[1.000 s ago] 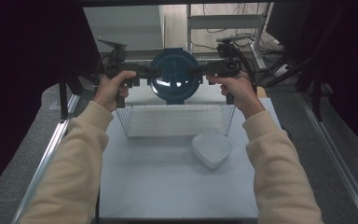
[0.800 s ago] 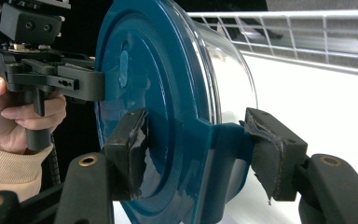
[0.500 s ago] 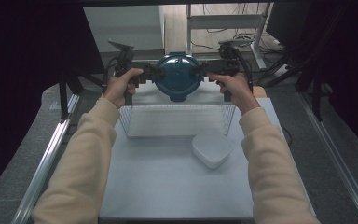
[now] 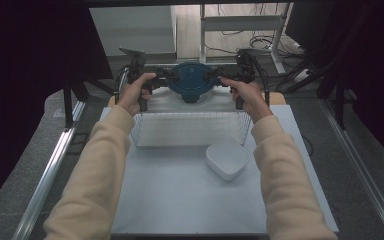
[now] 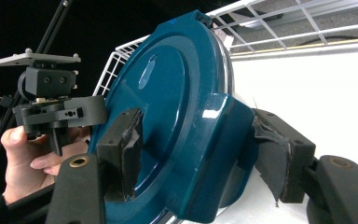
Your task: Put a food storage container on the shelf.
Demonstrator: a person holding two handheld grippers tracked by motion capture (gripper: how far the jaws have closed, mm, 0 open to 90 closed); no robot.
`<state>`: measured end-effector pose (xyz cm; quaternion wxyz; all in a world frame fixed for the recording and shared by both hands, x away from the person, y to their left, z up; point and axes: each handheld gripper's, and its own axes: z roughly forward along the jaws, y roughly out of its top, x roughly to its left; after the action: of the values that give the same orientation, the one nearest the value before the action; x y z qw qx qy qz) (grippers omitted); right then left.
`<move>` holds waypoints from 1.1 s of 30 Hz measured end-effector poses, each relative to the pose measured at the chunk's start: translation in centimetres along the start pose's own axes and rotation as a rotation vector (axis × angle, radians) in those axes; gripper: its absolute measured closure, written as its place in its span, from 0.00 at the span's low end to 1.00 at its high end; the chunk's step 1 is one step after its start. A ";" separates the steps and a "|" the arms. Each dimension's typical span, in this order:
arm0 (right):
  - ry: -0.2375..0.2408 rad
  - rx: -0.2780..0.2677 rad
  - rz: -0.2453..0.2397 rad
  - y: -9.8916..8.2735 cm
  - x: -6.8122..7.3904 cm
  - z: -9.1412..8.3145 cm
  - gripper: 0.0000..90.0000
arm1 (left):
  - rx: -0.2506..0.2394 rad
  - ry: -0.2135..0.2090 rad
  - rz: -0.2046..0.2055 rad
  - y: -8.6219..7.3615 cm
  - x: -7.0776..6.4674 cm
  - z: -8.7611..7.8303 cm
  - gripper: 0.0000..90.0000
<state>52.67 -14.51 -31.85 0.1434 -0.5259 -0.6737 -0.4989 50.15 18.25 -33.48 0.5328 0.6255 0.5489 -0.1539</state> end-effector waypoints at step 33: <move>-0.205 -0.101 -0.504 -11.5 3.1 -9.1 0.20 | -0.083 0.216 0.466 -13.4 -3.9 -8.2 0.30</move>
<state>38.60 -19.62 -31.39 -0.0806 -0.3958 -0.7687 -0.4960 34.18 20.75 -33.92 0.5174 0.7253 0.4496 0.0636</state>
